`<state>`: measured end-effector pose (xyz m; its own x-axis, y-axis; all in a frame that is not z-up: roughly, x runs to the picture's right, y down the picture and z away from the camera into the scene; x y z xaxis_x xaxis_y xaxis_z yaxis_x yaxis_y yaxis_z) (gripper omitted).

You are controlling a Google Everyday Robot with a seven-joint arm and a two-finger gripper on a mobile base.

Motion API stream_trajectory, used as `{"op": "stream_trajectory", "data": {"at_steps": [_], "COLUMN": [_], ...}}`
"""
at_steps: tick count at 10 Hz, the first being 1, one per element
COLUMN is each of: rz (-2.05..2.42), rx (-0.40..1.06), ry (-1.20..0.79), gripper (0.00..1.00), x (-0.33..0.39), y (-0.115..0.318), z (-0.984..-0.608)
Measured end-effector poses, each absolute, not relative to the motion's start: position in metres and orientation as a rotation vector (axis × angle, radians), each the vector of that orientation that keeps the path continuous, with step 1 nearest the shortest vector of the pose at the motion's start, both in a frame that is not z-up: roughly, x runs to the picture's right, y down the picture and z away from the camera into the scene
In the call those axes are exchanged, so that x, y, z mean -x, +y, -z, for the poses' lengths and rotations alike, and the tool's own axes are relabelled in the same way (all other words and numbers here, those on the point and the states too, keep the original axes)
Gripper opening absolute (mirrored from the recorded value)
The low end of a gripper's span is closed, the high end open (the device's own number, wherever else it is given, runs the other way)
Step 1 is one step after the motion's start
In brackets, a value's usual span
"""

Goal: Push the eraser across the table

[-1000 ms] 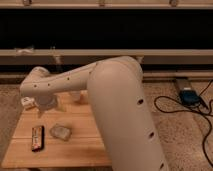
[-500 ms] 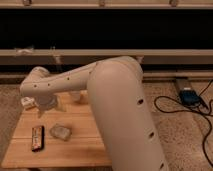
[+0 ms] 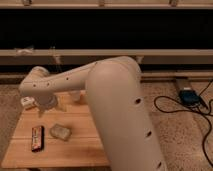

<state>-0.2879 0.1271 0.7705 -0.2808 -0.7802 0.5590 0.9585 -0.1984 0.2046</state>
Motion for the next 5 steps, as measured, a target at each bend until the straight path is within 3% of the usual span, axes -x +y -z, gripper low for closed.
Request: {"op": "stream_trajectory", "data": {"at_steps": [5], "rz": [1.892], "rx": [0.390], "ry": [-0.619], "gripper": [0.80], "x": [0.319], "y": [0.179], "z": [-0.738]}}
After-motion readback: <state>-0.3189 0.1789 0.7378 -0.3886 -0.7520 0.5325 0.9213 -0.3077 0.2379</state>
